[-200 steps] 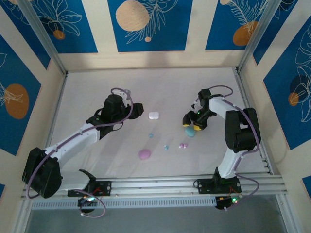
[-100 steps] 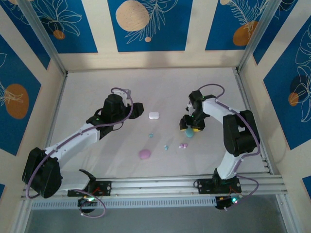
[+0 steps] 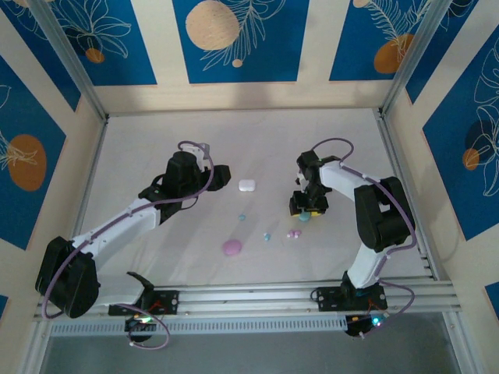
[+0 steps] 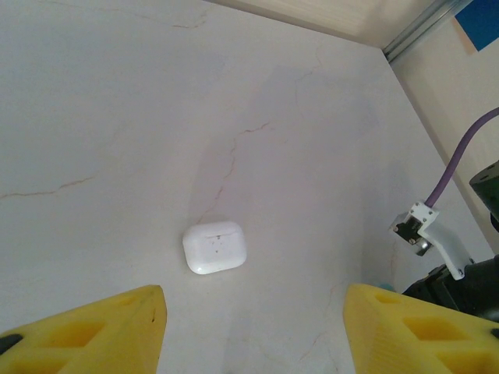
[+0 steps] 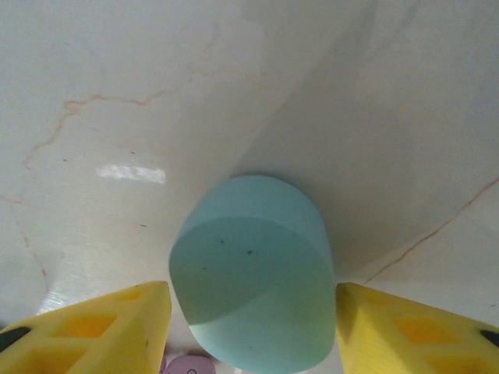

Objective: Insert the wireless bluetooth earbuds into the charging case

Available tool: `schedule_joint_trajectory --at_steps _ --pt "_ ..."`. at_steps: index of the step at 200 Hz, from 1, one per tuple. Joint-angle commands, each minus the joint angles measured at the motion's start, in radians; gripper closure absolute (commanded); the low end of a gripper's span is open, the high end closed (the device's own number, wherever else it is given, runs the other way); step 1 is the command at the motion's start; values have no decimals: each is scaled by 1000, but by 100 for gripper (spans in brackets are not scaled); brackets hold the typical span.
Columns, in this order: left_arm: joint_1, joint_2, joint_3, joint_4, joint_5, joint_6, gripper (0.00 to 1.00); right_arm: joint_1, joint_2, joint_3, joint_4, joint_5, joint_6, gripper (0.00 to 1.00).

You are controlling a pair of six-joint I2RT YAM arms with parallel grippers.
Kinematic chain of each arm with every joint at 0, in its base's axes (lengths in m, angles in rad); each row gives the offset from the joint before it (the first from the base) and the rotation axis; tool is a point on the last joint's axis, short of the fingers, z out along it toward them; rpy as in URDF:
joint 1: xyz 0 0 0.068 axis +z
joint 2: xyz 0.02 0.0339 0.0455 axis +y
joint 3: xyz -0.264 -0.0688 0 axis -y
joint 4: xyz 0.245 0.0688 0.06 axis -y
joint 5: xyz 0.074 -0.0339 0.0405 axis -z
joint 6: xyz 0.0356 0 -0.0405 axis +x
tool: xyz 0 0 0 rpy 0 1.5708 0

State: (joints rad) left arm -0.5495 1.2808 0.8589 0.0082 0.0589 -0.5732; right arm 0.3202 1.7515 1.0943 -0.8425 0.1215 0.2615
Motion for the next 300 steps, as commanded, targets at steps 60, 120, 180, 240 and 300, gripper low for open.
schedule_joint_trajectory --at_steps 60,120,180,240,300 --pt "12 8 9 29 72 -14 39 40 -33 -21 66 6 -41 53" --pt "12 27 18 26 99 -24 38 45 -35 -7 88 19 -47 52" --pt "12 25 17 24 102 -27 39 48 7 -1 94 21 -58 52" --pt "11 24 11 26 102 -33 39 61 36 -1 117 47 -66 46" --pt "12 39 18 32 115 -34 39 82 18 -25 173 55 -102 54"
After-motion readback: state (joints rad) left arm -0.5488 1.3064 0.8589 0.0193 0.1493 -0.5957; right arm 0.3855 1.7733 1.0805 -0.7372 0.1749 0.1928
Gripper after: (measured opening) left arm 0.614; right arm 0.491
